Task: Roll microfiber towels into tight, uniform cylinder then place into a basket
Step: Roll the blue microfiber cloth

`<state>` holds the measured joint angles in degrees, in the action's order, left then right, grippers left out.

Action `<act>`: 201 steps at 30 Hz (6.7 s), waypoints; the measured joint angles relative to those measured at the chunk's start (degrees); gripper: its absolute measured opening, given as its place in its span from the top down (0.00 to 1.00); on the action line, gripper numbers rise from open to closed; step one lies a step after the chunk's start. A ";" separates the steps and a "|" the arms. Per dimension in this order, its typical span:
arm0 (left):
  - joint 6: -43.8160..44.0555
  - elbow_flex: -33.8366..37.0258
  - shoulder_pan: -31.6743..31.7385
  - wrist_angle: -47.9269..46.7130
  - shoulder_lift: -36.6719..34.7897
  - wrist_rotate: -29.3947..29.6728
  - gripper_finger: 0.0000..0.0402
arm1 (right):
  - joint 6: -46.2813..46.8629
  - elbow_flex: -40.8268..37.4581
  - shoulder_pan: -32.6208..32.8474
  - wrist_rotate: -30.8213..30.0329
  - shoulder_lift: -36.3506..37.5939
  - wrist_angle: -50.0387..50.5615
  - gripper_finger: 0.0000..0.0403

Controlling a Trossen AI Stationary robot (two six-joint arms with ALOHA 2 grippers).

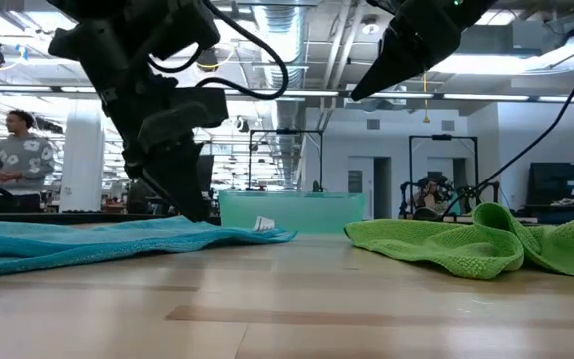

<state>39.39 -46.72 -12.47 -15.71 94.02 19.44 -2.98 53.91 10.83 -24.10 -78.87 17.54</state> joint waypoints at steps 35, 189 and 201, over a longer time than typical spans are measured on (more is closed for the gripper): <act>8.30 0.00 10.54 -18.60 -0.09 7.96 0.82 | 4.17 0.00 2.11 0.04 0.00 0.44 0.76; 8.73 -4.17 -13.99 -16.83 -9.54 17.94 0.82 | -0.34 9.31 -5.90 24.64 -28.63 -17.89 0.76; 8.71 -4.17 -13.99 -17.45 -9.51 17.49 0.82 | -0.55 16.30 -7.04 27.19 -36.76 -8.12 0.76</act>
<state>48.10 -50.89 -26.46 -33.17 84.51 36.93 -3.53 70.21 3.79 3.09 -115.63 9.42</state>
